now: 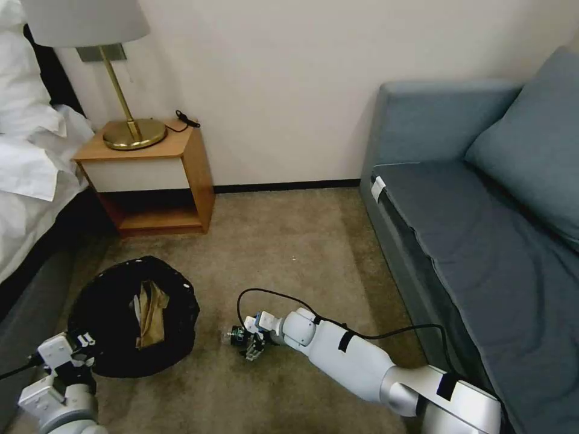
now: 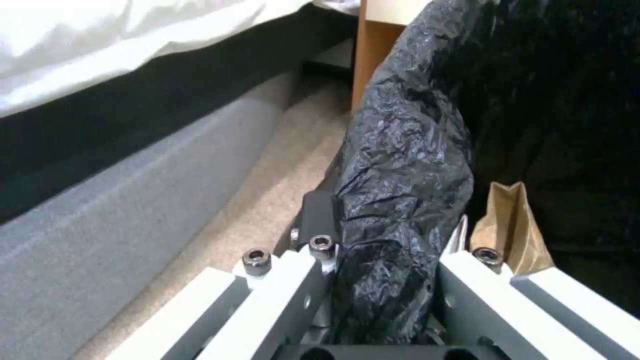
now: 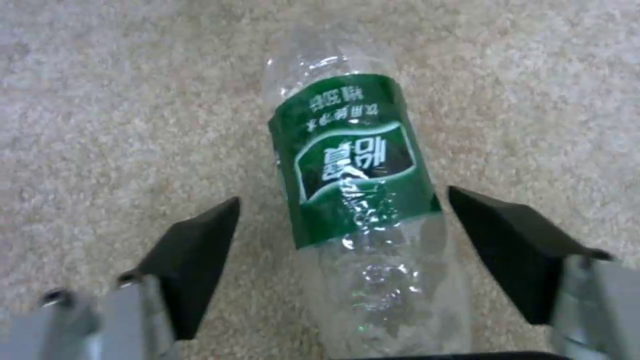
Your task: Pick up the trash bin, then pick up the garbage on the floor and place it into the trash bin.
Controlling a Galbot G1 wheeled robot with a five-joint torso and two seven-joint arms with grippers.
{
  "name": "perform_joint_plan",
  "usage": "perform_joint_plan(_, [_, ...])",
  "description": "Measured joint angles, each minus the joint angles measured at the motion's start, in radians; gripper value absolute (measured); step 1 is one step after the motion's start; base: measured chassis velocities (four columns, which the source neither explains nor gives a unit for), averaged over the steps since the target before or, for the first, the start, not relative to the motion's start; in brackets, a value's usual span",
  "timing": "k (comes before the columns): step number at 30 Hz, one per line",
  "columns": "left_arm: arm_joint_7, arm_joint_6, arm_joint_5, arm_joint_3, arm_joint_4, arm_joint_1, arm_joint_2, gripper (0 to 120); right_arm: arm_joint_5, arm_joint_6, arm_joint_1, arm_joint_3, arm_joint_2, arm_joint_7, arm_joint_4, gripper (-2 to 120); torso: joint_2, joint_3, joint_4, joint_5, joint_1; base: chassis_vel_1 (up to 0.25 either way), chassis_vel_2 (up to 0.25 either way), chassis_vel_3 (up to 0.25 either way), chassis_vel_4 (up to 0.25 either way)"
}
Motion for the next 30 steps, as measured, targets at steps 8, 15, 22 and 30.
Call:
perform_joint_plan(8, [0.0,0.0,-0.01,-0.008,0.0,-0.001,0.022,3,-0.034,0.008,-0.005,0.009,0.0,-0.02,-0.012,52,0.0,0.0,0.0,0.0001,0.0,0.0,0.0,0.0,0.0])
perform_joint_plan(15, [0.001,-0.001,-0.01,-0.008,0.007,0.001,0.022,3,-0.051,0.023,-0.001,0.018,0.006,-0.034,-0.032,32,0.0,0.0,0.0,0.0001,0.0,0.0,0.0,0.0,0.0])
perform_joint_plan(22, [0.002,-0.001,-0.014,-0.009,0.009,-0.003,0.022,3,-0.067,0.032,-0.001,0.02,0.01,-0.038,-0.039,22,0.0,0.0,0.0,0.0002,0.0,0.0,0.0,0.0,0.0])
perform_joint_plan(30, [0.004,-0.004,-0.015,-0.009,0.015,-0.002,0.018,3,-0.071,0.052,-0.011,0.034,-0.003,-0.042,-0.038,22,0.0,0.0,0.0001,0.0004,0.0,0.0,0.0,0.0,0.0])
